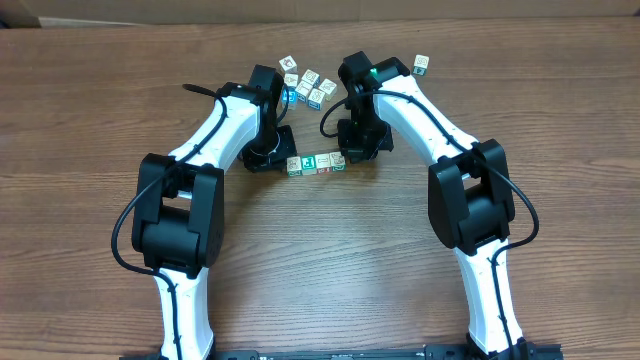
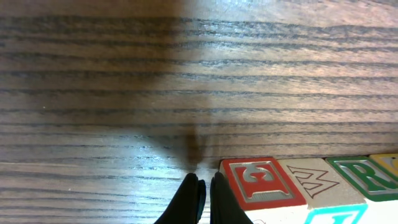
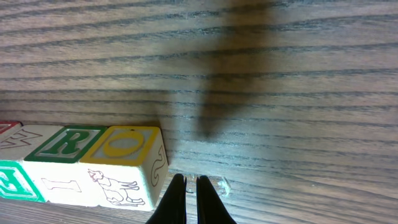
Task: Form a horizontal line
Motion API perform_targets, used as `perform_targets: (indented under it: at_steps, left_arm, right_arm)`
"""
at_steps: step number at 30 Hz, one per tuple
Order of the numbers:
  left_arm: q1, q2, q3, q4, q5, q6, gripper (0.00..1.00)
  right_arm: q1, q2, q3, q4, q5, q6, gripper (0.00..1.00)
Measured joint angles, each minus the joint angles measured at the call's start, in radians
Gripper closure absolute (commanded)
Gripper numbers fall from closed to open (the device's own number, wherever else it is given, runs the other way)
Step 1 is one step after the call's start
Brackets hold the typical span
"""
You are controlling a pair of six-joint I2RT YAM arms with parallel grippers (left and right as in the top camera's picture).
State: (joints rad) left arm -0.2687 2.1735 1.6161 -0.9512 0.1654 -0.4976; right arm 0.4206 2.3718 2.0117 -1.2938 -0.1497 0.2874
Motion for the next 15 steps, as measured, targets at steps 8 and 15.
perform_targets:
  at_steps: [8,15]
  left_arm:
    - [0.0,0.0,0.0,0.003,0.0,0.0,0.96]
    - [0.0,0.0,0.0,0.007,0.0,0.0,0.96]
  right_arm:
    - [0.0,0.0,0.0,0.011,0.0,0.001,0.96]
    - [0.0,0.0,0.0,0.001,0.0,0.001,0.96]
